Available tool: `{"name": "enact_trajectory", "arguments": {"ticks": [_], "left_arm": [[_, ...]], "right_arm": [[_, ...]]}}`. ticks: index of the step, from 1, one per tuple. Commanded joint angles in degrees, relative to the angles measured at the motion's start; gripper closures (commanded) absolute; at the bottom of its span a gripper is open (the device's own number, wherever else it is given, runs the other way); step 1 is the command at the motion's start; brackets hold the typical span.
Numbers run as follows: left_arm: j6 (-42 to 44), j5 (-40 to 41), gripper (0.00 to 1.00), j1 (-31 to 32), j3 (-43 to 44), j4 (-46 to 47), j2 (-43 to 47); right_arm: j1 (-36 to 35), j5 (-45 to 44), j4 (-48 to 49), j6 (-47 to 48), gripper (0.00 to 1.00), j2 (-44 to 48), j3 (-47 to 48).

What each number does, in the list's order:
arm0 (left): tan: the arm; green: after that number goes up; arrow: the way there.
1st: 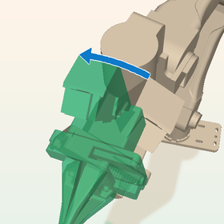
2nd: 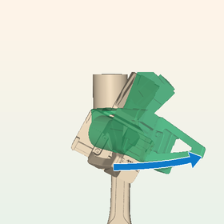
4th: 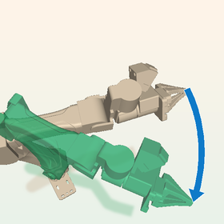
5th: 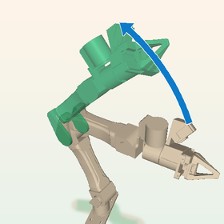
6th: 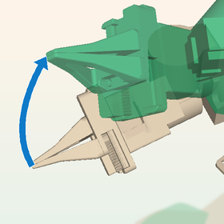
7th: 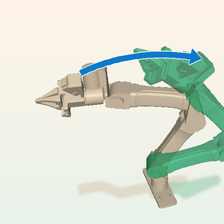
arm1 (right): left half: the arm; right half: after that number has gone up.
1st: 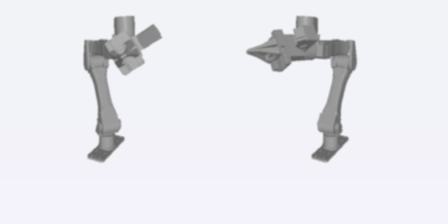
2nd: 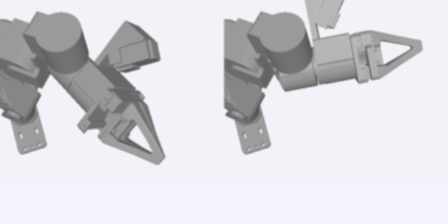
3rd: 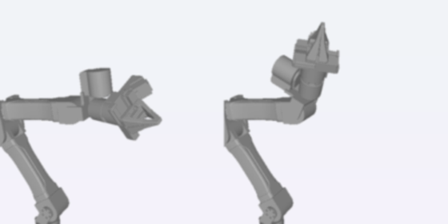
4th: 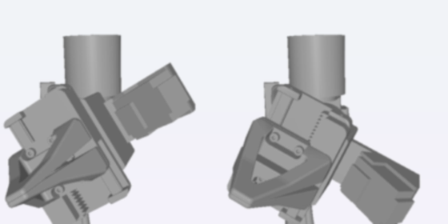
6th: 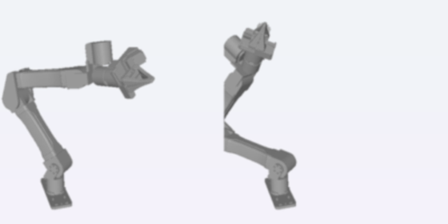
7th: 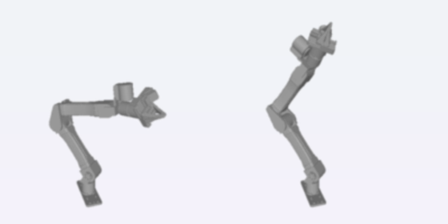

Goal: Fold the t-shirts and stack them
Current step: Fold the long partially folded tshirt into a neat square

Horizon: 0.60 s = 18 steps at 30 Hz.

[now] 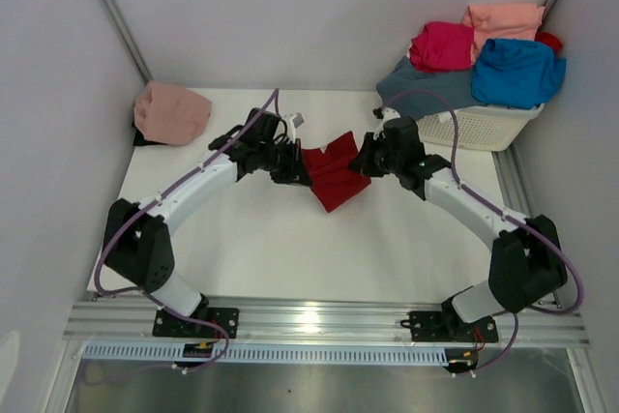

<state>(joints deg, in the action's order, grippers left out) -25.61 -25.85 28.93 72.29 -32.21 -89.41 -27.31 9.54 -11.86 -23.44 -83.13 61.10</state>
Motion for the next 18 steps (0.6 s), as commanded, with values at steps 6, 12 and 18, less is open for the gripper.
{"name": "enact_trajectory", "arguments": {"ticks": [6, 12, 18], "left_arm": [[1.09, 0.18, 0.99, -4.14, 6.02, 0.03, -6.92], [-0.14, -0.52, 0.99, -6.16, 6.28, 4.25, -8.24], [-1.99, 0.27, 0.99, -8.53, 6.28, 10.3, -9.64]], "right_arm": [[4.19, -2.69, 5.35, 2.61, 1.0, -14.93, 13.42], [5.42, -0.14, 9.39, 2.35, 1.0, -21.7, 21.23], [7.01, 3.99, 9.32, -0.02, 1.0, -32.16, 32.92]]}}
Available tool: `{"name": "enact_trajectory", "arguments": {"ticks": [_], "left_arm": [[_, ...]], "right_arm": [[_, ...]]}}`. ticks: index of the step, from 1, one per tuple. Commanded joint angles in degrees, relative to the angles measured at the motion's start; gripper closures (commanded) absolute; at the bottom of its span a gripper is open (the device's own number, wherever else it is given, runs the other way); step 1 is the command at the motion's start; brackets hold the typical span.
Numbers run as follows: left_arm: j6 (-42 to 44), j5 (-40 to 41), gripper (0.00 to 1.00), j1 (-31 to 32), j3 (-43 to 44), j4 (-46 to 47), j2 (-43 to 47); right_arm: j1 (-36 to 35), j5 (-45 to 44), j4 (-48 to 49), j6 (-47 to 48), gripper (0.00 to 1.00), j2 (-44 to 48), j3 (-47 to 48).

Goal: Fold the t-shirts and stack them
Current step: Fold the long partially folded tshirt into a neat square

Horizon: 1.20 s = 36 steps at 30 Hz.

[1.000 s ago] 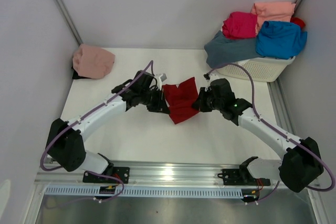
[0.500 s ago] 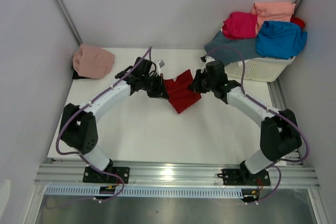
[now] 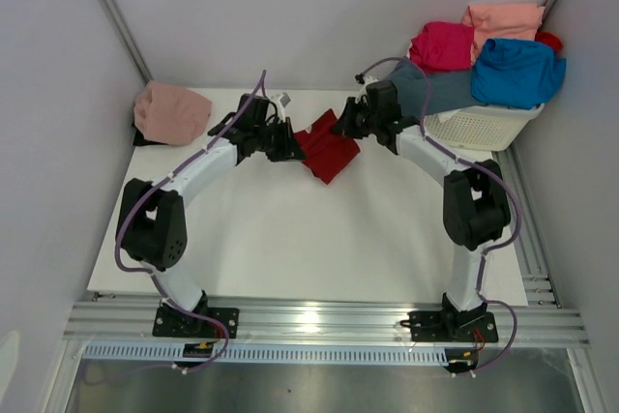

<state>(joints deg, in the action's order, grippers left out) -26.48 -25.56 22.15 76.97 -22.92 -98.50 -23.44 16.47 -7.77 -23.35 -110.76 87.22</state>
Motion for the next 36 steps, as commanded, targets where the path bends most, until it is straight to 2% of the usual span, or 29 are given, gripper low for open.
{"name": "enact_trajectory", "arguments": {"ticks": [1, 3, 5, 7, 8, 9, 10, 11, 12, 14, 19, 23, 28, 31, 36], "left_arm": [[-1.47, 0.42, 0.99, -2.11, 1.69, 1.82, -1.34], [-3.66, 2.61, 0.99, -3.25, 1.78, 3.31, -2.31], [-5.33, 2.88, 0.89, -3.87, 2.31, 4.72, -4.85], [-6.39, 4.03, 0.8, -4.57, 5.62, 3.85, -7.31], [-7.52, 3.94, 0.78, -4.75, 6.34, 4.02, -9.41], [-8.14, 3.68, 0.56, -5.01, 7.74, 4.11, -10.3], [-8.5, 3.68, 0.28, -5.1, 8.54, 3.41, -11.27], [-8.67, 3.5, 0.01, -5.19, 11.16, 2.71, -12.93], [-8.42, 3.15, 0.01, -5.36, 11.88, 1.92, -13.29], [-8.06, 3.67, 0.01, -5.45, 11.37, 1.74, -12.86], [-8.32, 5.78, 0.01, -5.8, 4.0, 4.54, -4.61], [-10.43, 5.18, 0.01, -5.37, -3.83, 10.33, 3.38], [-10.0, 5.43, 0.01, -3.26, -10.77, 9.82, 10.59], [-9.29, 5.96, 0.01, -1.85, -15.34, 10.26, 14.11], [-8.33, 5.51, 0.01, 0.17, -21.5, 8.69, 22.81]], "right_arm": [[3.23, -2.59, 4.61, -0.2, 1.0, -8.29, 12.04], [3.23, -2.14, 3.47, -0.38, 1.0, -12.0, 17.17], [3.14, -1.79, 2.85, -0.99, 0.91, -18.59, 25.51], [3.14, -1.7, 0.4, -1.78, 0.8, -24.04, 32.63], [3.23, -1.53, -0.22, -2.48, 0.67, -29.89, 40.15], [3.14, 0.56, -0.92, -3.27, 0.58, -33.0, 44.05], [3.14, 1.89, -1.54, -4.76, 0.47, -35.99, 48.09], [3.14, 2.16, -2.85, -5.12, 0.37, -41.76, 56.92], [3.05, 1.9, -5.74, -5.3, 0.35, -43.73, 60.05], [3.05, 1.9, -5.42, -4.6, 0.31, -44.37, 60.7], [2.79, -0.65, 3.81, 0.41, 0.22, -31.55, 38.84], [2.7, -0.82, 9.76, 1.99, 0.19, -21.62, 24.26], [1.82, -2.32, 12.6, 2.88, 0.18, -9.51, 5.82], [0.42, -4.6, 14.63, 5.14, 0.17, -5.53, -0.46], [-1.25, -5.49, 10.41, 6.66, 0.16, -2.1, -5.82]]}}
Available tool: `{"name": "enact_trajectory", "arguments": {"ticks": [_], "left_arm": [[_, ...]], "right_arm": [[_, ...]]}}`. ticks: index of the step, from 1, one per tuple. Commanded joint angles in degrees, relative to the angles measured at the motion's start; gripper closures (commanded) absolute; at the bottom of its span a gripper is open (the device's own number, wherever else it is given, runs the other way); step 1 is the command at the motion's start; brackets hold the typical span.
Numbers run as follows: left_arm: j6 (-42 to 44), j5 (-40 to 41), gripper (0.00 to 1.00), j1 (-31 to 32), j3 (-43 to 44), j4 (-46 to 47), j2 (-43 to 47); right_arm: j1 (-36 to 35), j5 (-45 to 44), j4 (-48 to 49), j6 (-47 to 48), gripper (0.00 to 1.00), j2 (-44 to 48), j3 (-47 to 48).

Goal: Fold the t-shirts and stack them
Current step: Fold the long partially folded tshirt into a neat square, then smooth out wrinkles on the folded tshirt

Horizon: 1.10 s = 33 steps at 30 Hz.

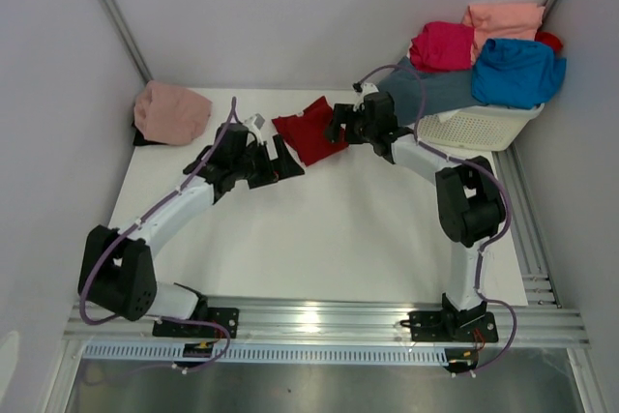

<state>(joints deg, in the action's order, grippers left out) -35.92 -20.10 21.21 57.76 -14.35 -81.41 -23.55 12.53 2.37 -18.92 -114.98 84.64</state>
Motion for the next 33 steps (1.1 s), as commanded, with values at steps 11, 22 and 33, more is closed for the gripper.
{"name": "enact_trajectory", "arguments": {"ticks": [11, 22, 33], "left_arm": [[3.4, 6.99, 0.01, 5.16, -13.11, -6.56, 23.92], [7.18, 9.2, 0.01, 5.24, -11.97, -10.26, 26.56], [7.71, 8.94, 0.01, 5.24, -12.84, -10.26, 26.3]], "right_arm": [[-1.85, -2.25, 6.33, -2.17, 0.16, 0.38, -10.03], [-1.94, 1.0, 4.4, -7.88, 0.16, -9.99, 3.94], [-3.08, 3.29, 4.93, -11.23, 0.4, -15.45, 7.03]]}}
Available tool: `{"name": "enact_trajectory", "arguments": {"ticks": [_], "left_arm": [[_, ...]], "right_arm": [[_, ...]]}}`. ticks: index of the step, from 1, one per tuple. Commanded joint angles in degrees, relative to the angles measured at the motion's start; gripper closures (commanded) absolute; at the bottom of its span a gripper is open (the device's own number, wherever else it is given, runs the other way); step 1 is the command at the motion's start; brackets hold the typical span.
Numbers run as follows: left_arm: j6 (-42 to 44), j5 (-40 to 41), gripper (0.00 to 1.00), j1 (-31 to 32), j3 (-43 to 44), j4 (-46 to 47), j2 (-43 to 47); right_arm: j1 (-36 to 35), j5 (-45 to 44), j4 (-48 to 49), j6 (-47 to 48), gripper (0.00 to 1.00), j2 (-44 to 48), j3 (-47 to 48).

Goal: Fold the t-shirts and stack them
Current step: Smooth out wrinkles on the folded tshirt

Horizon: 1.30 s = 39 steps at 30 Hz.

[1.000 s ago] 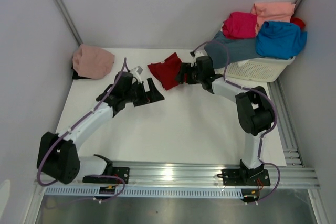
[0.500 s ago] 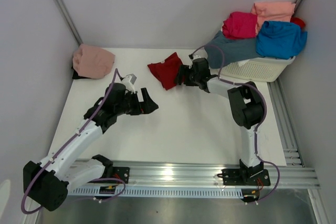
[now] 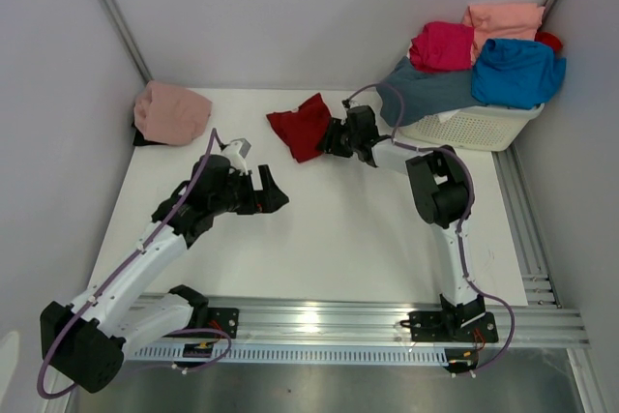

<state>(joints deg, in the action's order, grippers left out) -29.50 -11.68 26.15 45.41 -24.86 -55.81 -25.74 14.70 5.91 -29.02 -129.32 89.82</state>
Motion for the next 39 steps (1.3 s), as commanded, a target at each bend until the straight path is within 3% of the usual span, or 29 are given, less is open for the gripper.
{"name": "enact_trajectory", "arguments": {"ticks": [1, 4, 6, 9, 13, 19, 27, 28, 31, 33, 34, 35, 36, 39], "left_arm": [[1.2, 0.52, 0.01, 0.3, -0.67, 0.34, 0.53], [1.02, 0.26, 0.01, 0.3, -0.67, 0.78, -0.08], [1.02, -0.09, 0.01, 0.3, -0.76, 1.04, -0.35], [0.93, -0.27, 0.01, 0.3, -0.58, 1.4, -0.96], [0.67, -0.71, 0.01, 0.22, -0.67, 2.01, -1.41], [0.58, -0.88, 0.01, 0.3, -0.58, 2.1, -1.58], [0.75, -1.94, 0.01, 0.3, -0.23, 1.48, -3.69], [0.76, -2.2, 0.01, 0.3, -0.14, 1.48, -3.95], [0.76, -2.99, 0.01, 0.39, 0.03, 1.75, -5.27], [0.41, -3.52, 0.01, 0.3, 0.21, 2.1, -6.15], [0.32, -3.87, 0.01, 0.39, 0.38, 2.45, -7.2], [0.14, -4.83, 0.01, 0.39, 0.47, 2.54, -7.81], [0.05, -5.19, 0.01, 0.39, 1.08, 2.54, -8.34], [-0.21, -6.07, 0.01, 1.09, 1.79, 2.28, -10.1]], "right_arm": [[-0.98, 0.95, 0.69, -0.7, 0.55, -1.11, 1.59], [-1.51, 0.95, -0.45, 0.97, 0.79, -0.24, 0.45], [-2.03, 0.16, -1.16, 2.46, 0.91, 0.55, -0.43], [-2.56, -0.54, -1.6, 4.31, 1.0, 2.92, -3.5], [-3.53, -1.95, -5.64, 5.11, 1.0, 7.48, -7.28], [-7.47, -6.68, -9.24, 7.13, 1.0, 18.65, -22.48], [-11.0, -14.6, -24.0, 7.13, 1.0, 45.44, -43.65], [-11.0, -19.31, -25.84, 7.22, 1.0, 48.17, -44.46], [-10.83, -29.24, -31.65, 7.57, 0.94, 57.58, -45.52], [-10.13, -32.7, -32.37, 6.78, 0.83, 61.88, -45.52], [-9.6, -34.54, -31.93, 6.26, 0.76, 62.51, -45.35], [-8.64, -35.34, -31.23, 4.95, 0.58, 62.87, -45.0], [-8.37, -35.44, -30.53, 4.5, 0.52, 63.22, -44.74], [-8.8, -34.04, -26.75, 4.14, 0.47, 63.4, -43.59]]}}
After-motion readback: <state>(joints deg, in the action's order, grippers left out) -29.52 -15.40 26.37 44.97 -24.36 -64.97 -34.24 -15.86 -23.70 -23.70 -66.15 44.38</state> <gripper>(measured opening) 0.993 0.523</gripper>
